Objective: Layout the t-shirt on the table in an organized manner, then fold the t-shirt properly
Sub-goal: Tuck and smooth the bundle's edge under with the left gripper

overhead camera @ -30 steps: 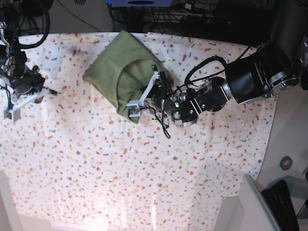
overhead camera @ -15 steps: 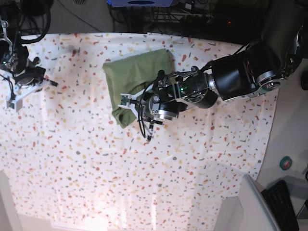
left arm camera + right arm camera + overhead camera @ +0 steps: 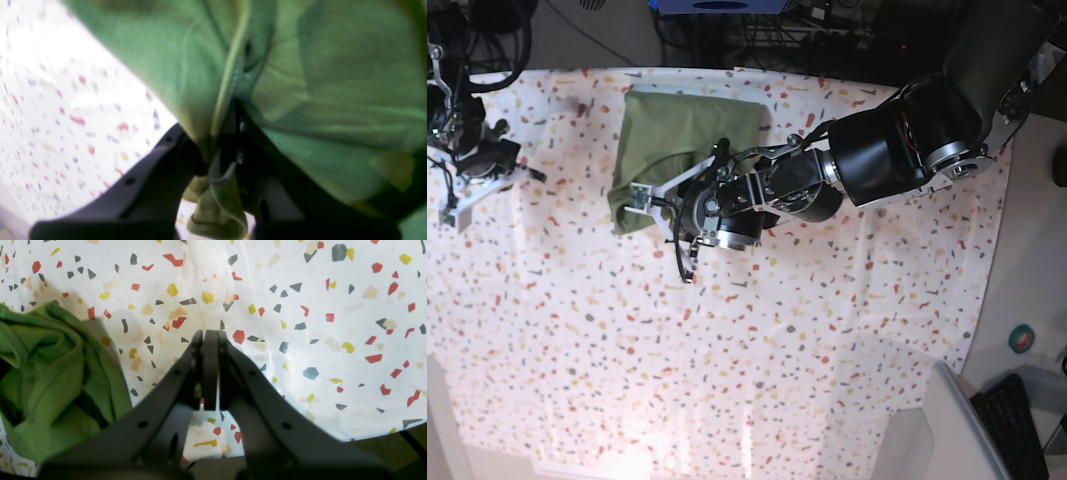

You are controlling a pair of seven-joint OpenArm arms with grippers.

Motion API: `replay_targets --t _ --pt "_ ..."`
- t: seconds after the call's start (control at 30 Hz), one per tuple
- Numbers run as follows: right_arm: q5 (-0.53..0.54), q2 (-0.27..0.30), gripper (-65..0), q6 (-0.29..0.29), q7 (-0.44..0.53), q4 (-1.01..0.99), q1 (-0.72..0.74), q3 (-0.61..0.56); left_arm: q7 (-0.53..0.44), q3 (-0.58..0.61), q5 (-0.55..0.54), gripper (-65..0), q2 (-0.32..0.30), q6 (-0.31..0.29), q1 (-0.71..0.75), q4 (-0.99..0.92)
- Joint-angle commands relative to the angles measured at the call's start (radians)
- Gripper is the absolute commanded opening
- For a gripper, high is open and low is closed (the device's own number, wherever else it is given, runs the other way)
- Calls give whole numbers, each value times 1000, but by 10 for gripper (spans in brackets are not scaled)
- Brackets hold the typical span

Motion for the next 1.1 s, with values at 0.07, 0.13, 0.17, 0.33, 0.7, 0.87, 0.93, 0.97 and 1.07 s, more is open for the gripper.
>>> replay_targets --t 0.07,0.13,0.17,0.33,0.7,0.87,0.93,0.97,1.07 --pt "0 15 -650 4 16 13 20 9 -3 -7 0 -650 3 1 -23 22" --pt "0 15 -650 4 16 13 20 9 -3 -11 0 -650 3 -1 -25 22" --pt "0 15 -650 4 16 13 21 9 -3 -13 -3 -650 3 -1 -26 23" --pt "0 15 -650 4 16 13 21 3 -2 -16 -3 -650 -3 -119 -26 71" --pt "0 15 -650 4 16 13 30 1 87 -17 -7 -591 5 -154 -54 92" --pt "0 15 -650 4 16 13 32 1 123 -19 -9 -446 2 -199 -62 122" --pt "0 15 -650 4 16 13 32 1 132 -53 -9 -380 2 -255 -59 126" --pt "0 15 -650 4 16 13 32 1 141 -77 -7 -341 3 -278 -54 128" --pt "0 15 -650 4 16 13 32 0 150 -148 -4 -229 16 -278 -54 134"
